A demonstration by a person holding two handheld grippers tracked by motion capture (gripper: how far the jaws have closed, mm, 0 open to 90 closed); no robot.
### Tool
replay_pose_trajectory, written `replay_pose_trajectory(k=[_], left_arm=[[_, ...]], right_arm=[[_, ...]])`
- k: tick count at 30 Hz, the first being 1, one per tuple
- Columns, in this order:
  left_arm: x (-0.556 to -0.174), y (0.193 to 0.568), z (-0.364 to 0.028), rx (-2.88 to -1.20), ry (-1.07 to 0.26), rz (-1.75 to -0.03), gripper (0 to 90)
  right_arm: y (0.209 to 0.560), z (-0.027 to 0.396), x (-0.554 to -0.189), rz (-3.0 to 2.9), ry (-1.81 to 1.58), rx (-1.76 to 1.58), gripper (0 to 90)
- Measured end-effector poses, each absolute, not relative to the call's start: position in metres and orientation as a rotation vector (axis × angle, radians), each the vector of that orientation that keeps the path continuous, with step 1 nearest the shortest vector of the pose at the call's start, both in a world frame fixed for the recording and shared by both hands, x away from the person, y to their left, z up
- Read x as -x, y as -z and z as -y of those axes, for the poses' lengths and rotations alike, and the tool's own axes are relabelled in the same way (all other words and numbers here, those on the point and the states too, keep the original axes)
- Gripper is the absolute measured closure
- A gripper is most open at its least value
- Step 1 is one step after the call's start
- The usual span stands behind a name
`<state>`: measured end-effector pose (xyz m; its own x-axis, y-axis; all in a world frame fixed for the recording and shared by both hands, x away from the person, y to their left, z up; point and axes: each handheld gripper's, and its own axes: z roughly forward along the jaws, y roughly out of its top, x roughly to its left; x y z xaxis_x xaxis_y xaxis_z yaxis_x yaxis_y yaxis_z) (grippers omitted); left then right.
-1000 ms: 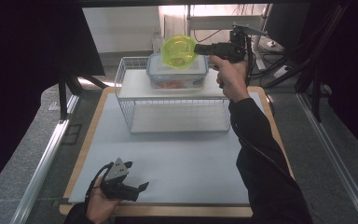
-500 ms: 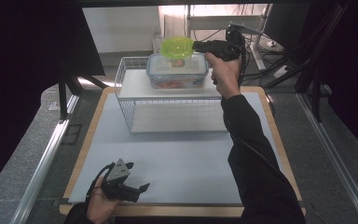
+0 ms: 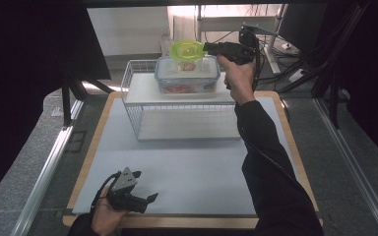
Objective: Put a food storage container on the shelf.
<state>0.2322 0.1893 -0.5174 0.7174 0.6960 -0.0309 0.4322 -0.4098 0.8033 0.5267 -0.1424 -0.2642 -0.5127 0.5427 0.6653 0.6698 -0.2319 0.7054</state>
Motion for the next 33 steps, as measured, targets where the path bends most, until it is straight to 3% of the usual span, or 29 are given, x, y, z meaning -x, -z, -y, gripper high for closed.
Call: replay_pose_trajectory(k=[4, 17, 33], left_arm=[[-0.232, 0.517, -0.189, -2.067, -0.395, -0.854, 4.9], [-0.232, 0.518, -0.188, -2.071, -0.395, -0.849, 4.9], [-0.232, 0.518, -0.187, -2.074, -0.396, -0.839, 5.0]], right_arm=[[0.264, 0.146, -0.522, 1.934, 1.878, 1.462, 44.9], [0.271, 0.162, -0.499, 2.252, 1.839, 1.378, 28.8], [0.281, 0.171, -0.474, 2.391, 1.862, 1.295, 18.7]])
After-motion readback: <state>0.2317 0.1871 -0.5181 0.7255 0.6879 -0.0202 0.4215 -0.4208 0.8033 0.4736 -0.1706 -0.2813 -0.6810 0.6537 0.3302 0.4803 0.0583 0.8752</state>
